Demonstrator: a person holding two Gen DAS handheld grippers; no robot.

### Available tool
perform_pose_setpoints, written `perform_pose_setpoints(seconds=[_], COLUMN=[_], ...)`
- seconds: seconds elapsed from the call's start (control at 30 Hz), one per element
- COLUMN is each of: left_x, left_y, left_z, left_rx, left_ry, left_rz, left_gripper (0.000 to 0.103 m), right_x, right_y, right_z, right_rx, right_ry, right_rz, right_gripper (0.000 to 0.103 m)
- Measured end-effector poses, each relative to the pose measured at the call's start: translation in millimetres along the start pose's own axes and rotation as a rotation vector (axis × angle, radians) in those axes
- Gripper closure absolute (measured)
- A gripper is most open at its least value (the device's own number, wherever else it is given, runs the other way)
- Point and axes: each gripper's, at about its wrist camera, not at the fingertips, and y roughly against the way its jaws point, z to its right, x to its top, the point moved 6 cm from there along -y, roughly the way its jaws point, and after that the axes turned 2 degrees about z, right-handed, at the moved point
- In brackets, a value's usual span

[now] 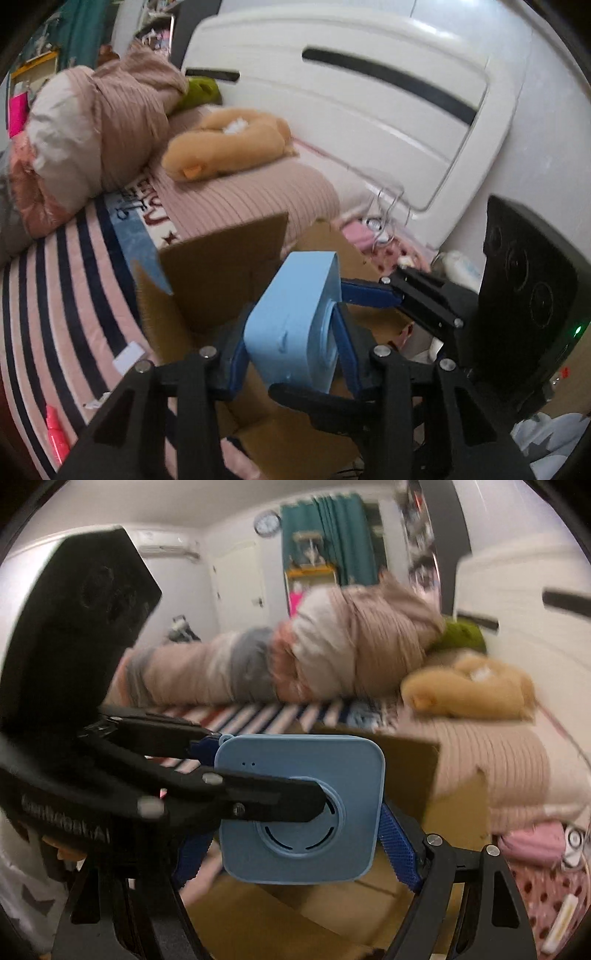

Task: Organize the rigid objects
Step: 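Carry the blue case into the cardboard box and open the right gripper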

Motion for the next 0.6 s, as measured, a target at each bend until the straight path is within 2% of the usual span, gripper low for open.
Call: perform_pose_setpoints(seconds=[0.1,0.2,0.23,0.27,0.4,0.47,0.6], left_x=[-4,-7,-7,-7,-6,-9,-31], left_y=[-20,-25,-21,-14,20,46,99], left_z=[-3,-8,-12,-13,-31,-47,-91], left_rx=[-0.001,0.037,0.056,0.056,0.059,0.109,0.247], left_ry=[0.018,0.021,0.022,0.025,0.04,0.051,0.096], left_rz=[-0.048,-0.061,-0.053,-0.04,0.038,0.081,0.155], left_gripper=[0.064,0.06,0.054,0.046,0.029,0.022,0.019], right_x=[-9,-13,-16,-17,-12,-5,22], right_y=[-10,-15,-13,-15,-21,-17,-22], right_z=[11,13,11,9,3,-9,-47], right_rx=[0.001,-0.003,-0.015,-0.036,-0.109,-0.13,-0.152], right_ry=[0.003,0.017,0.023,0.034,0.07,0.095,0.137], right_rz=[-0.076,-0.108,-0.112,-0.117,-0.11,-0.085,-0.017], right_gripper=[0.024,0.024,0.024,0.023,0.009,0.007,0.005])
